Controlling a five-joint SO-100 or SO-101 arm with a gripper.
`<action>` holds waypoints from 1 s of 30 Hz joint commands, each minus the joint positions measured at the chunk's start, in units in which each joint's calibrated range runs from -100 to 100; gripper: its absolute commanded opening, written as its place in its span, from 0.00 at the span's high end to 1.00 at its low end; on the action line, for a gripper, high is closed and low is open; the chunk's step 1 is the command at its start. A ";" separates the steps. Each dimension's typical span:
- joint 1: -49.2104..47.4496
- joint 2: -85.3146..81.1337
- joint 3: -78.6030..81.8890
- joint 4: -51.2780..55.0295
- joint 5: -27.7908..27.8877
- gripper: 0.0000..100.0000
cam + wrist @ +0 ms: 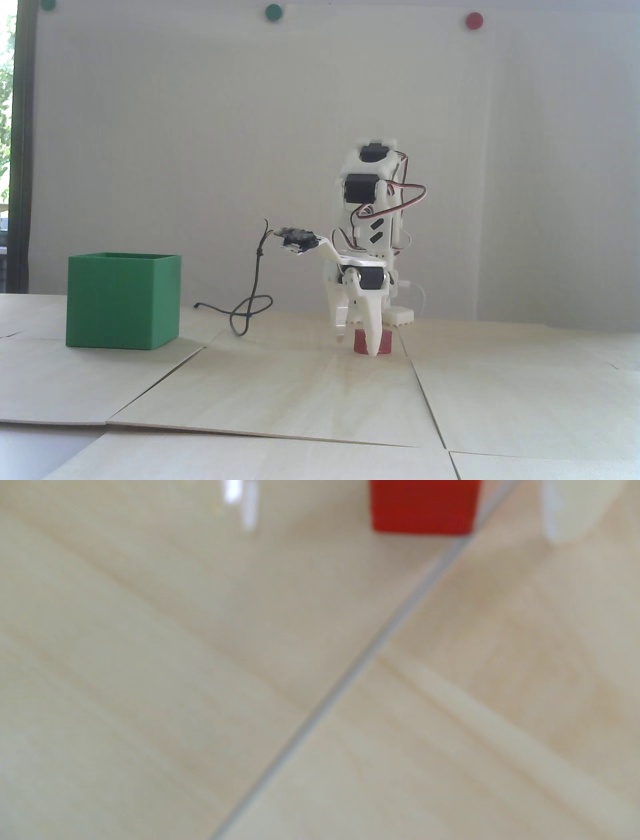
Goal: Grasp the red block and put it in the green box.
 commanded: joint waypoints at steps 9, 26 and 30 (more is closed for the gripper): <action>-2.75 -1.13 -0.40 -0.94 2.21 0.72; -3.23 -1.05 -0.31 -0.85 1.95 0.98; -2.83 -1.21 -0.75 -0.09 1.74 0.98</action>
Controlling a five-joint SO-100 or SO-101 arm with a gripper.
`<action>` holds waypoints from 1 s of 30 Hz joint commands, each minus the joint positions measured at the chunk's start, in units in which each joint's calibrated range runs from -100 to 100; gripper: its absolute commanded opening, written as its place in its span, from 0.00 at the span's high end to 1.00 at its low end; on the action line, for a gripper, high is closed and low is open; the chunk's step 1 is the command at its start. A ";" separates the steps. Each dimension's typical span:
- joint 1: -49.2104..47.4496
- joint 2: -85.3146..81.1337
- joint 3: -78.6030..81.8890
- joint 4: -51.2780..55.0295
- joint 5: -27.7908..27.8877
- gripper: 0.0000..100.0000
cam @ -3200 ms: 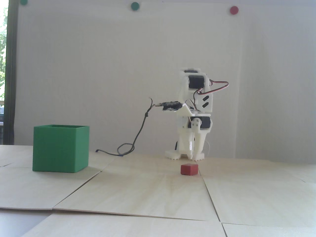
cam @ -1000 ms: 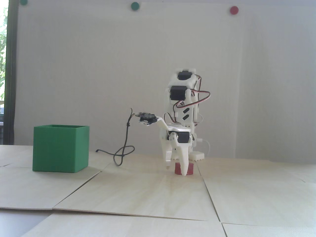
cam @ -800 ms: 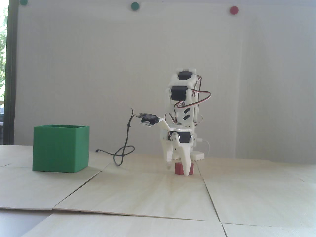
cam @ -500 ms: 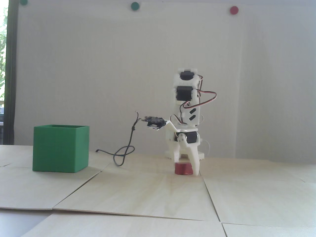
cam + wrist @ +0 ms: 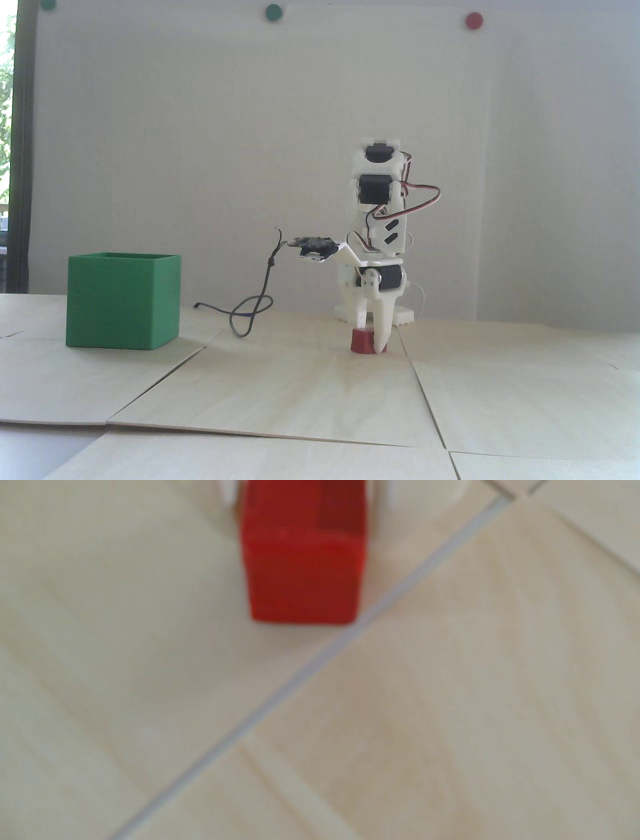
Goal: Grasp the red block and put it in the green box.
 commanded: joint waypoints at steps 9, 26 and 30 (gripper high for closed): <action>1.43 -17.79 -5.01 15.93 -3.96 0.98; 24.91 -46.85 -6.96 14.91 -3.54 0.97; 33.68 -47.08 -6.78 10.45 0.88 0.98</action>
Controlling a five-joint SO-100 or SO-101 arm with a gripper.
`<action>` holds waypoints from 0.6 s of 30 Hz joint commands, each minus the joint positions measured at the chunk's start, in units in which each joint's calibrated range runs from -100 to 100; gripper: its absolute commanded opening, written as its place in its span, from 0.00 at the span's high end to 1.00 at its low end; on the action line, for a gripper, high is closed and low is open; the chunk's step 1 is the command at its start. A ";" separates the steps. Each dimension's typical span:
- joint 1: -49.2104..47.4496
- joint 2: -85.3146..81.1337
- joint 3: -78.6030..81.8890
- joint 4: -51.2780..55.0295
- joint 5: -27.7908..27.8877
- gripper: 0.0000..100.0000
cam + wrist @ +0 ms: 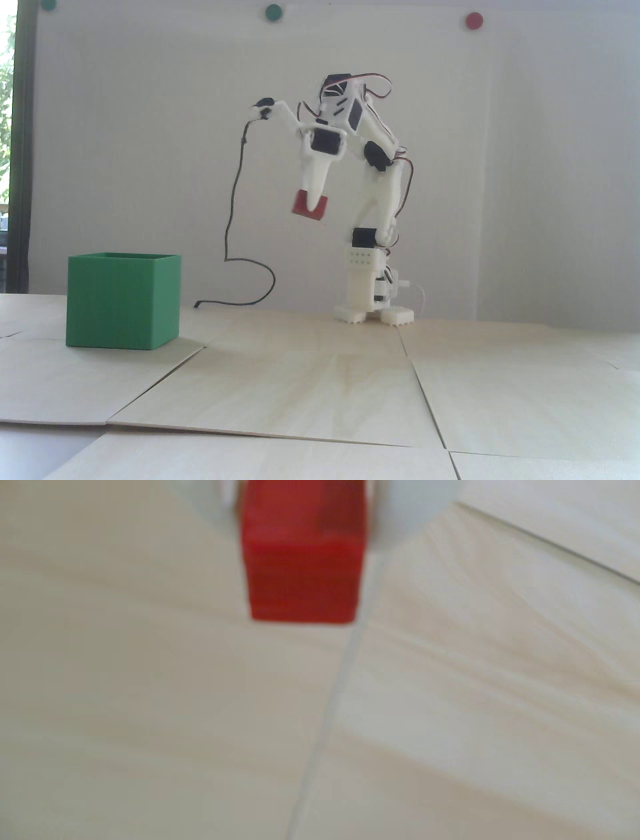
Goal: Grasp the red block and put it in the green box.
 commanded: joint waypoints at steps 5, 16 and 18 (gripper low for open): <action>18.58 -4.16 -0.99 -10.51 4.70 0.98; 21.96 7.44 4.51 -32.26 4.39 0.98; 21.96 9.65 1.59 -32.26 4.33 0.98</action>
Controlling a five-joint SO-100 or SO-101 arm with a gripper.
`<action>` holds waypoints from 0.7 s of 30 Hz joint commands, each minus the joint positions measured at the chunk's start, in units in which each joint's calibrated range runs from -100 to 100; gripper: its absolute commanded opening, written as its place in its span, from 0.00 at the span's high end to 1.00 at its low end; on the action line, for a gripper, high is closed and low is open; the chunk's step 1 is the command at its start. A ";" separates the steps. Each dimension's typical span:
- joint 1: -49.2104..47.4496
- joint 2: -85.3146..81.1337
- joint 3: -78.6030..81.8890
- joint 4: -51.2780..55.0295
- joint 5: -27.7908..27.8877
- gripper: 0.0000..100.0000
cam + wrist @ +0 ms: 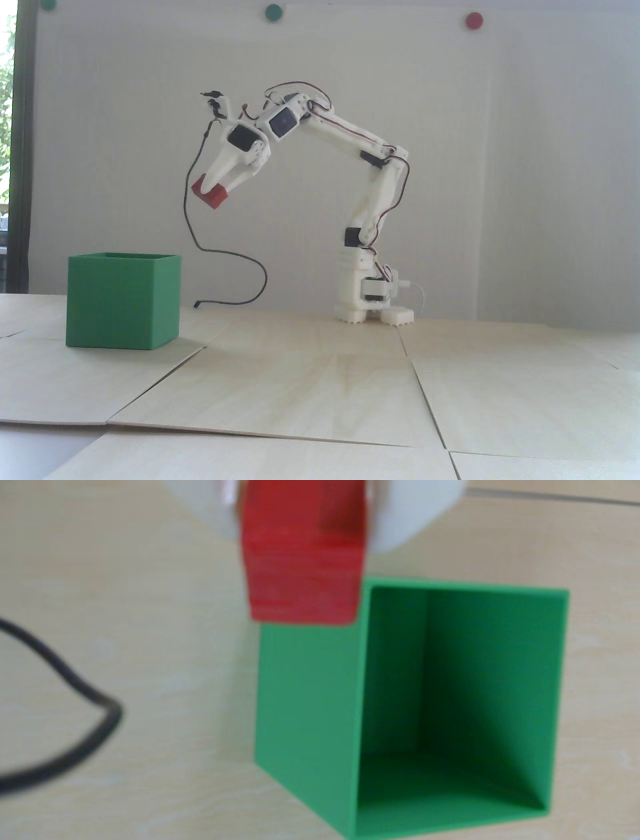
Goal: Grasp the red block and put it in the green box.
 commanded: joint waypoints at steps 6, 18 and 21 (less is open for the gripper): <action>-1.78 12.39 -25.37 2.42 -0.09 0.98; -6.69 18.46 -45.43 12.37 -2.58 0.98; -6.69 18.31 -45.69 12.46 -2.74 0.98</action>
